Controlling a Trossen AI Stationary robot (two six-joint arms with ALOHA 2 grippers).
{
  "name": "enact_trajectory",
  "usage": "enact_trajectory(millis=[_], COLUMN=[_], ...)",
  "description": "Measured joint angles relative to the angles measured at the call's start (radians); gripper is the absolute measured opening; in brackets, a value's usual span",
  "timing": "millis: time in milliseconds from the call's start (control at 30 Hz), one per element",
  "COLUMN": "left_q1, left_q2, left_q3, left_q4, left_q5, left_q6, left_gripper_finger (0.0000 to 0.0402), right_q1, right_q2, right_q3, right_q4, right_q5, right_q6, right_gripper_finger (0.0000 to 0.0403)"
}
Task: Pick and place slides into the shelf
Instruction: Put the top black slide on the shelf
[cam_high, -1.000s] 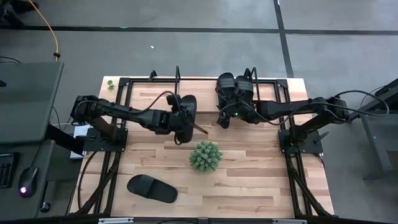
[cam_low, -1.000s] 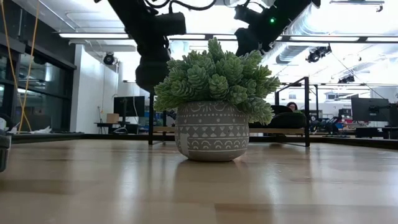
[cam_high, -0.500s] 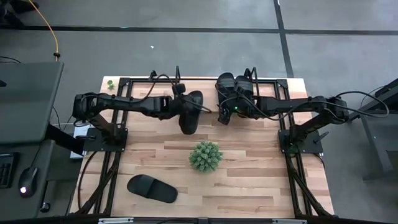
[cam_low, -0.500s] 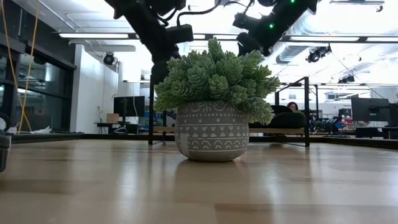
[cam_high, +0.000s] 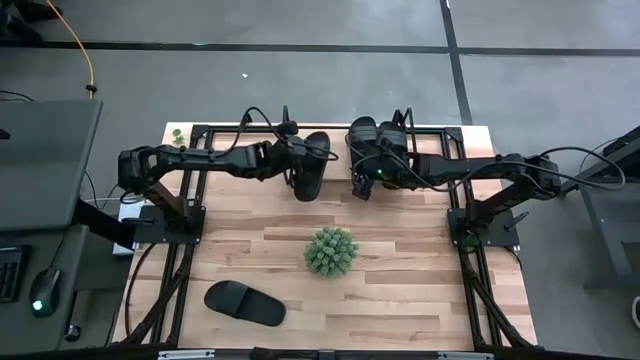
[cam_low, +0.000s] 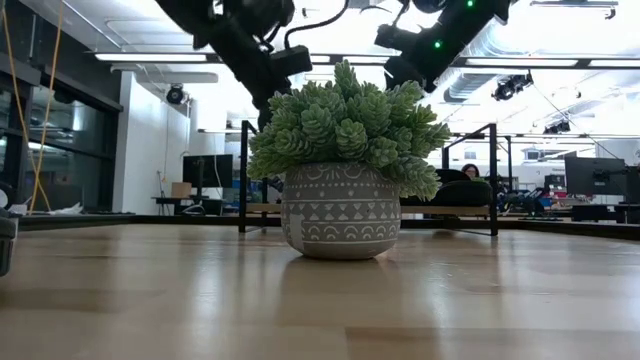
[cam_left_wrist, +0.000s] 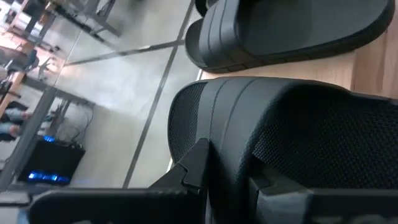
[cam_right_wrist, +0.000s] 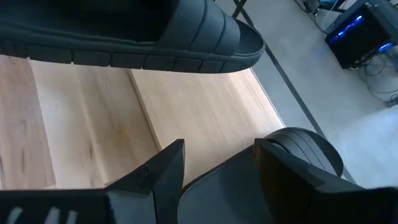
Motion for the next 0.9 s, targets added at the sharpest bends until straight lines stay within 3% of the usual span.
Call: enact_trajectory(millis=[400, 900], left_q1=[0.074, 0.124], left_q2=[0.001, 0.024], left_q3=[-0.027, -0.026], left_q4=[0.023, 0.084], left_q5=[-0.016, -0.012], left_q6=[0.008, 0.058], left_gripper_finger=[0.0033, 0.0033], right_q1=[-0.093, -0.098], right_q2=[0.0, 0.0], right_q3=[-0.062, -0.062], right_q4=[0.024, 0.05], right_q5=[-0.096, -0.188], right_q6=[0.018, 0.046], right_gripper_finger=[0.0183, 0.0183])
